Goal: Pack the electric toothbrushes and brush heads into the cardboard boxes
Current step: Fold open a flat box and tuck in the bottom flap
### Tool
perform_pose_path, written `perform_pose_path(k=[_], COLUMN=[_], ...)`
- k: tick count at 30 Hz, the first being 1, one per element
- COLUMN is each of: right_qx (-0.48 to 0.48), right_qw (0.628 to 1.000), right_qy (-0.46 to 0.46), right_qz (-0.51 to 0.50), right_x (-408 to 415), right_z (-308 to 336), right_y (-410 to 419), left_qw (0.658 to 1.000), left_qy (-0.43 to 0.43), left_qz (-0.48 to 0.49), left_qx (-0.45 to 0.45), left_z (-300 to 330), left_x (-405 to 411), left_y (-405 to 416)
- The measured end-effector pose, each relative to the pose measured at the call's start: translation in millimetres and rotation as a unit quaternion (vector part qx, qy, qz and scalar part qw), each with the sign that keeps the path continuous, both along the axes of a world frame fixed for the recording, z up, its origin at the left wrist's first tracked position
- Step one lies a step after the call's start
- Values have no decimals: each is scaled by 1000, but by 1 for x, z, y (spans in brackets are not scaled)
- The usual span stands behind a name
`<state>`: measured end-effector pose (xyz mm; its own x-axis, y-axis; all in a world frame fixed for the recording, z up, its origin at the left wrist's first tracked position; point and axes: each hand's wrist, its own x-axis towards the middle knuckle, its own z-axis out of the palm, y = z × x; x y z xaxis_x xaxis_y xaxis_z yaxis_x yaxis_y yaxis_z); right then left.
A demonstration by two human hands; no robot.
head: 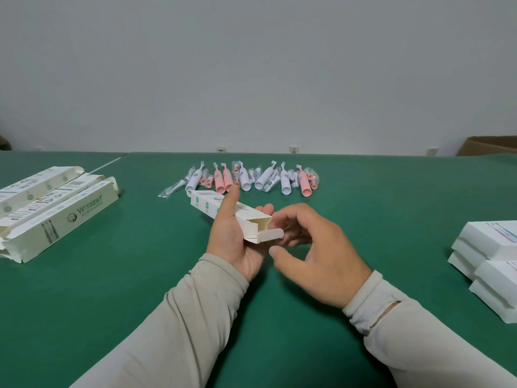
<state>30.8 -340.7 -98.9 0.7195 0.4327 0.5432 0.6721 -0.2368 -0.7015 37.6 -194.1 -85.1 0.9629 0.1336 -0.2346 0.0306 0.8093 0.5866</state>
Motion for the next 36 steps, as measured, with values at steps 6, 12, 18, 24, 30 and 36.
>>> perform_pose_path(k=[6,12,18,24,30,36], right_qx=[23,19,0,33,290,288], right_qw=[991,992,990,995,920,922], right_qy=[-120,-114,-97,52,216,174], right_qz=[-49,-51,-99,-80,-153,-194], right_x=[5,4,5,20,39,46], right_z=[-1,0,1,-2,9,12], right_y=[0,0,-5,-12,-30,-44], left_qw=[1000,998,992,955,568,535], left_qy=[-7,-45,-29,-60,-51,-91], left_qz=[-4,-7,-78,-11,52,50], left_qx=[-24,-34,98,291,820,838], left_z=[-1,-1,-5,-5,-19,-25], left_x=[-2,-3,-6,-7,-5,-1], left_y=[-4,-5,-7,-3,39,40])
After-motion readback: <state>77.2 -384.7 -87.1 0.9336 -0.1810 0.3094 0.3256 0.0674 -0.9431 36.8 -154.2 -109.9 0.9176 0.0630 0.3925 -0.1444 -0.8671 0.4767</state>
